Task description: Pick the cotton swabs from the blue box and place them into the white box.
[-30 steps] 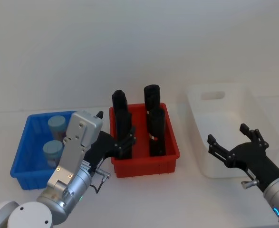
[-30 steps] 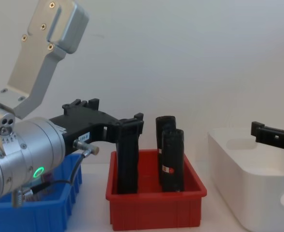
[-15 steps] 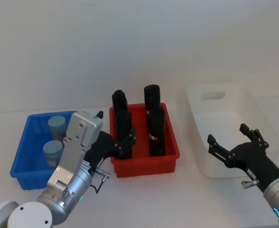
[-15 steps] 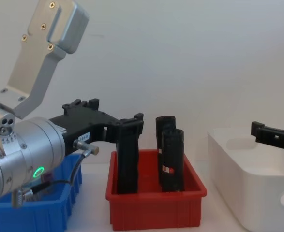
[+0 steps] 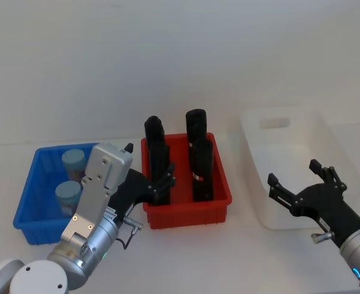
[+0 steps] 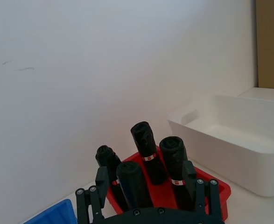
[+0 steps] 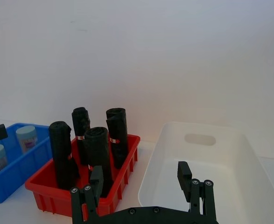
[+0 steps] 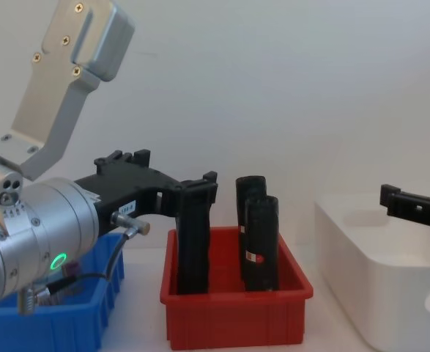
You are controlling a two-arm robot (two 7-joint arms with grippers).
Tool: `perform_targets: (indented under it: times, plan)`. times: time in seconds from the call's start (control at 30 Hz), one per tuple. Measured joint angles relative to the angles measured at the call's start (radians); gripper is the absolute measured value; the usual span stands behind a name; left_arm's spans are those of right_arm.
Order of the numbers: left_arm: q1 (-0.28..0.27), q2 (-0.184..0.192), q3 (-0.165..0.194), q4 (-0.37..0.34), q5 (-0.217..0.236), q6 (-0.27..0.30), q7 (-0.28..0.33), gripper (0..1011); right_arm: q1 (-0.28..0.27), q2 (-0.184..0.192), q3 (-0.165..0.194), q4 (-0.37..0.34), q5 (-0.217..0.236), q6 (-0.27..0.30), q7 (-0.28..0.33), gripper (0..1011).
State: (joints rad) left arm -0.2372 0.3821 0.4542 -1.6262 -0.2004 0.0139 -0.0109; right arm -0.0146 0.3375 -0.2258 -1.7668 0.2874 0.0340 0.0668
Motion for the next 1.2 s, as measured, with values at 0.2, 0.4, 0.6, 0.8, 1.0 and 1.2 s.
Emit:
perform_targets:
  times: [0.2,0.4,0.6,0.8,1.0,1.2]
  plan:
    - [0.0,0.0,0.0,0.0,0.0,0.0,0.0,1004,0.0,0.0,0.0,0.0,0.0,0.0,0.0,1002]
    - [0.0,0.0,0.0,0.0,0.0,0.0,0.0,1004,0.0,0.0,0.0,0.0,0.0,0.0,0.0,1002]
    - [0.0,0.0,0.0,0.0,0.0,0.0,0.0,1004,0.0,0.0,0.0,0.0,0.0,0.0,0.0,1002]
    - [0.0,0.0,-0.002,0.001,-0.001,0.001,0.0,1004,0.0,0.0,0.0,0.0,0.0,0.0,0.0,1002]
    - [-0.002,0.011,-0.019,0.014,-0.023,0.019,-0.001,1004,0.0,0.0,0.0,0.0,0.0,0.0,0.0,1002]
    - [-0.002,0.025,-0.038,0.027,-0.052,0.044,0.006,1004,0.0,0.0,0.0,0.0,0.0,0.0,0.0,1002]
